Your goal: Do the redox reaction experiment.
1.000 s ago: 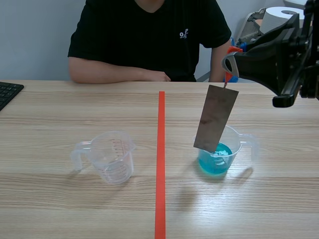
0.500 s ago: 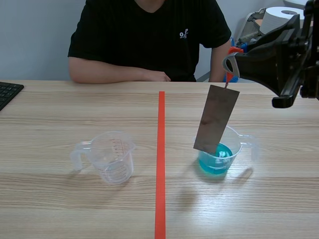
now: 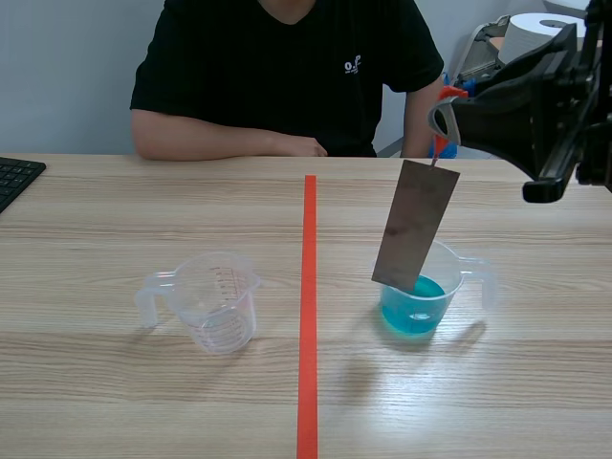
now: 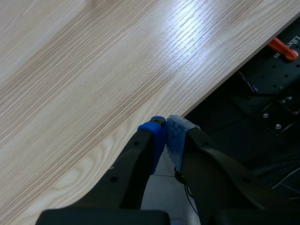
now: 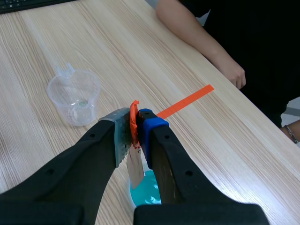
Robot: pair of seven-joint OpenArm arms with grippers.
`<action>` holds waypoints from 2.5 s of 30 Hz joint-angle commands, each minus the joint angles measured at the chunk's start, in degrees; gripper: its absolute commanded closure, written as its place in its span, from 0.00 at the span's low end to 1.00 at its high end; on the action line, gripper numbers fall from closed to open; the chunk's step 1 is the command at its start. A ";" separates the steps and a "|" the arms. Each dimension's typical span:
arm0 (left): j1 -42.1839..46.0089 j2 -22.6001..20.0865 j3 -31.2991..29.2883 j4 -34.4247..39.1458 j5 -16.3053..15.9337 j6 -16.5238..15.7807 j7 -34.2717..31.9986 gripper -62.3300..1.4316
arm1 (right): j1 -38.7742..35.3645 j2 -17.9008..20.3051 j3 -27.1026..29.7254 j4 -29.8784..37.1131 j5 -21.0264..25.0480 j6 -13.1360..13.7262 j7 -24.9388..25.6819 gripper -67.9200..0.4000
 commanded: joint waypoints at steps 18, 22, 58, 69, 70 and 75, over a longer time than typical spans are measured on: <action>0.92 0.26 -0.48 0.09 -0.37 0.04 -0.59 0.91 | 1.09 0.04 8.66 8.85 6.01 0.42 -3.02 0.98; 0.92 0.26 -0.48 0.09 -0.37 0.04 -0.59 0.91 | 1.09 0.02 8.79 8.85 6.01 0.42 -3.56 0.98; 0.74 0.24 -0.48 0.09 -0.39 0.04 -0.61 0.91 | 1.36 -0.07 5.55 -4.90 -1.25 0.42 4.74 0.98; 0.74 0.24 -0.48 0.09 -0.39 0.04 -0.61 0.91 | 3.21 -3.61 0.02 -10.78 -11.74 0.42 9.35 0.98; 0.74 0.24 -0.48 0.09 -0.39 0.04 -0.61 0.91 | 3.19 -3.98 -0.44 -11.17 -12.79 0.42 9.86 0.98; 0.74 0.24 -0.48 0.09 -0.39 0.04 -0.61 0.91 | 3.19 -5.05 -2.25 -13.20 -16.83 0.42 11.80 0.98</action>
